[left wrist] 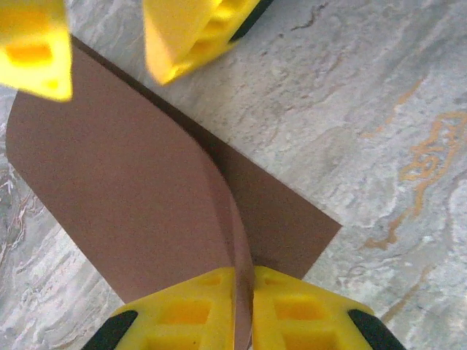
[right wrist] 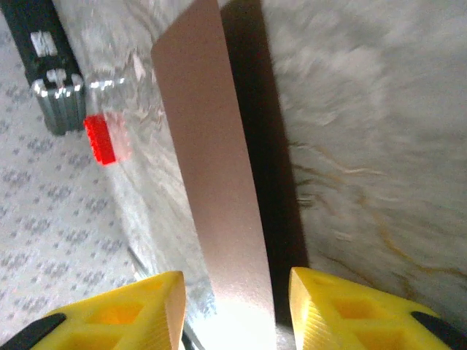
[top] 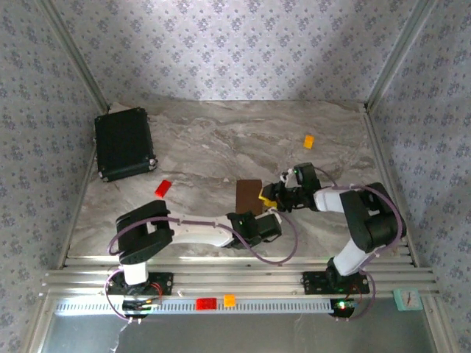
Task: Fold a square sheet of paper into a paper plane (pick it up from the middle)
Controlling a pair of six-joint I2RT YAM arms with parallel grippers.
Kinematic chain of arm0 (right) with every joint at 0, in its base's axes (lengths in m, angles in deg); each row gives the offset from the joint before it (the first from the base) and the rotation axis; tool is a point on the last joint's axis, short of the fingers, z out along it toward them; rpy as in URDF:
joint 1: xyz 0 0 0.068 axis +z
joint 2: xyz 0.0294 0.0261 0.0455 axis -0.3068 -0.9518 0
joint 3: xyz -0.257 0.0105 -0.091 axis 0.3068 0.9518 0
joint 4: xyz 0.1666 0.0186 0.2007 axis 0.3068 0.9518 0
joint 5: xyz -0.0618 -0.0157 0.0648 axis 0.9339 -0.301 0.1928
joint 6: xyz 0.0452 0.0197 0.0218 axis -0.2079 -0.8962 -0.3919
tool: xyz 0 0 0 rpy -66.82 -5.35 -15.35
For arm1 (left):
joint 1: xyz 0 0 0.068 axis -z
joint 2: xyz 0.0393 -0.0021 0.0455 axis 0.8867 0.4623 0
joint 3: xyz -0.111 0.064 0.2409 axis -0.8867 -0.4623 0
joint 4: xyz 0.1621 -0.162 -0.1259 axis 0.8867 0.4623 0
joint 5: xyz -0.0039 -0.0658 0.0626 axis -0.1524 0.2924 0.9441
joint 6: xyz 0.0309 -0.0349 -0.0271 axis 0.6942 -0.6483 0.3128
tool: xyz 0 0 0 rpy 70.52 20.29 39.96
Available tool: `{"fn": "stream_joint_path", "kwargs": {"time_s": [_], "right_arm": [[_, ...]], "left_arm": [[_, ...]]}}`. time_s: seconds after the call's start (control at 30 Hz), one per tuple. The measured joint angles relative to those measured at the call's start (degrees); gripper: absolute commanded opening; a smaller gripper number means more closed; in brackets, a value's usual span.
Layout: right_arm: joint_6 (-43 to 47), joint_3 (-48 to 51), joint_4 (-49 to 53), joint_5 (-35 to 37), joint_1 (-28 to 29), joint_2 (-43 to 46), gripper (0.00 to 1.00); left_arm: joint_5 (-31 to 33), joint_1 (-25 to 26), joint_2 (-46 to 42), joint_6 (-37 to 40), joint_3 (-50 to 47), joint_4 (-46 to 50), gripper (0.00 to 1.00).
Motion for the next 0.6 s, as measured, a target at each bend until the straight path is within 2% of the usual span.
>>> {"fn": "stream_joint_path", "kwargs": {"time_s": [0.17,0.4,0.5,0.6], "right_arm": [[3.1,2.8,6.6,6.3,-2.9,9.1,0.49],[7.1,6.3,14.3,13.5,-5.8,23.4,0.50],[7.5,7.8,15.4,14.0,-7.4,27.6,0.45],[7.7,8.8,15.3,12.1,-8.3,29.1,0.36]], "left_arm": [[-9.3,-5.9,-5.1,-3.6,-2.8,-3.1,0.13],[-27.4,-18.2,-9.5,-11.1,-7.8,-11.1,0.12],[-33.8,-20.6,-9.5,-13.6,-8.9,-13.1,0.12],[-38.7,-22.1,-9.5,-15.9,-9.1,-14.8,0.12]]}}
